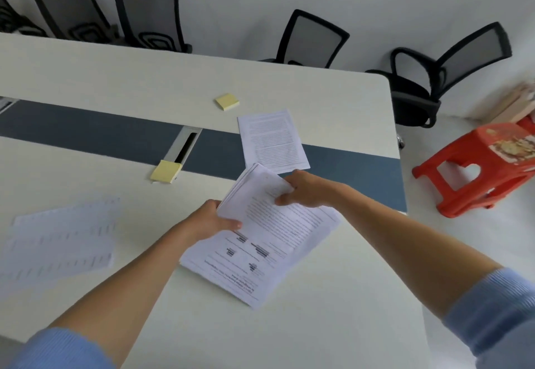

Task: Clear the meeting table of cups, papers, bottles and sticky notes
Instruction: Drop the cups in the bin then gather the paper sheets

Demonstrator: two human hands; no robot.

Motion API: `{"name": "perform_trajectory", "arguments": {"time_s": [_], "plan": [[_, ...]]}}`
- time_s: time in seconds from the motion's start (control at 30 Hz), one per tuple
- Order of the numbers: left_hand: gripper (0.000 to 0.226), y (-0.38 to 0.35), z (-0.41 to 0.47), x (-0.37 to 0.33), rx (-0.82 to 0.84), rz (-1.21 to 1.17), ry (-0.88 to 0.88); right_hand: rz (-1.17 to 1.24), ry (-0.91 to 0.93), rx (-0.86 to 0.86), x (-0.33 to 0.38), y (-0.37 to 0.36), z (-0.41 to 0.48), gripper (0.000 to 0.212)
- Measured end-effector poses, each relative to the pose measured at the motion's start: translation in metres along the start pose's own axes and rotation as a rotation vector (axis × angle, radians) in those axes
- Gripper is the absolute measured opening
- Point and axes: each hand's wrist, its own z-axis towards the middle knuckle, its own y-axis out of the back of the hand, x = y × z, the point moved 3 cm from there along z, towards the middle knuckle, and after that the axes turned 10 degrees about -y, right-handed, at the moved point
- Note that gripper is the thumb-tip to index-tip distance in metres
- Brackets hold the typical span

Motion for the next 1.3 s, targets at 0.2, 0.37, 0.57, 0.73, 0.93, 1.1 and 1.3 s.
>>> {"name": "perform_trajectory", "arguments": {"time_s": [0.2, 0.37, 0.57, 0.73, 0.93, 1.1, 1.3], "plan": [[0.043, 0.073, 0.059, 0.012, 0.087, 0.0, 0.095, 0.191, -0.109, -0.119, 0.026, 0.009, 0.089, 0.019], [0.033, 0.122, 0.119, 0.044, 0.081, -0.099, 0.126, 0.326, -0.397, -0.385, -0.009, 0.032, 0.157, 0.034], [0.041, 0.13, 0.169, 0.117, -0.039, -0.252, 0.291, 0.248, -0.699, -0.445, -0.06, 0.045, 0.209, 0.055], [0.032, 0.122, 0.181, 0.153, -0.026, -0.371, 0.335, 0.096, -0.907, -0.422, -0.072, 0.042, 0.246, 0.099], [0.029, 0.127, 0.194, 0.166, 0.021, -0.489, 0.365, 0.074, -0.967, -0.43, -0.05, 0.029, 0.272, 0.084], [0.03, 0.129, 0.189, 0.165, 0.029, -0.568, 0.406, 0.611, -0.833, -0.482, -0.044, 0.01, 0.272, 0.017], [0.026, 0.131, 0.165, 0.152, 0.046, -0.765, 0.403, 1.072, -0.619, -0.777, -0.029, 0.028, 0.224, 0.011]]}}
